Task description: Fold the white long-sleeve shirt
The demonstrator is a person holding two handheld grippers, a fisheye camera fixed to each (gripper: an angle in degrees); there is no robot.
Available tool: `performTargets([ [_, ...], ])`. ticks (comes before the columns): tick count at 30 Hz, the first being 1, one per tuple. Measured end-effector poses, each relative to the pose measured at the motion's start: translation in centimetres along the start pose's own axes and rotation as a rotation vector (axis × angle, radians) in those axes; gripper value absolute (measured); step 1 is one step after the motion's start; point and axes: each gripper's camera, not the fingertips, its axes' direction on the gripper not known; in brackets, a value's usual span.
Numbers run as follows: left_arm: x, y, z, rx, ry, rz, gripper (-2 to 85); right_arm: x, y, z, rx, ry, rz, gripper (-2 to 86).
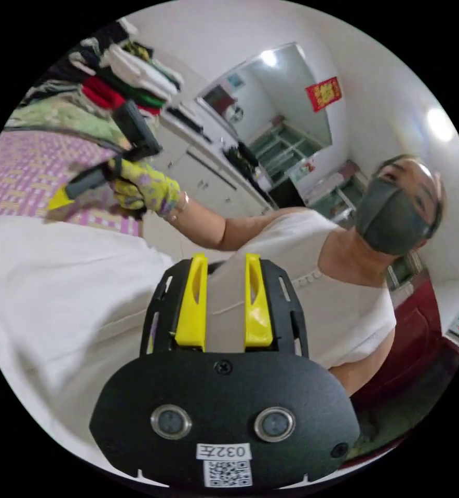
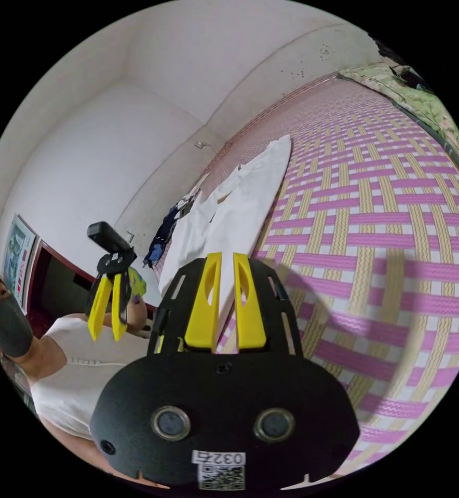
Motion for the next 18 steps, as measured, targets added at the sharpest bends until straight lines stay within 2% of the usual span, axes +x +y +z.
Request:
performTargets([
  [2, -1.6, 2.1, -5.3, 0.146, -0.189, -0.158, 7.8, 0.1, -2.0, 0.0, -0.004, 0.01, 0.006, 4.9],
  [4, -4.5, 5.1, -11.0, 0.262, -0.493, -0.424, 8.7, 0.5, -5.5, 0.4, -0.007, 0.027, 0.016, 4.9],
  [5, -5.3, 5.8, -12.3, 0.295, -0.523, -0.478, 9.0, 0.6, -6.5, 0.6, -0.011, 0.035, 0.019, 4.9],
  [7, -8.3, 7.8, -16.0, 0.423, -0.508, -0.605, 10.4, 1.1, -11.1, 2.1, -0.038, 0.085, 0.032, 5.1],
  [10, -11.8, 8.3, -18.5, 0.499, -0.456, -0.695, 10.9, 2.5, -16.9, 5.1, -0.093, 0.152, 0.066, 5.5],
  [18, -11.6, 6.7, -21.0, 0.527, -0.359, -0.595, 9.7, 6.7, -27.6, 12.1, -0.185, 0.204, 0.158, 8.3],
])
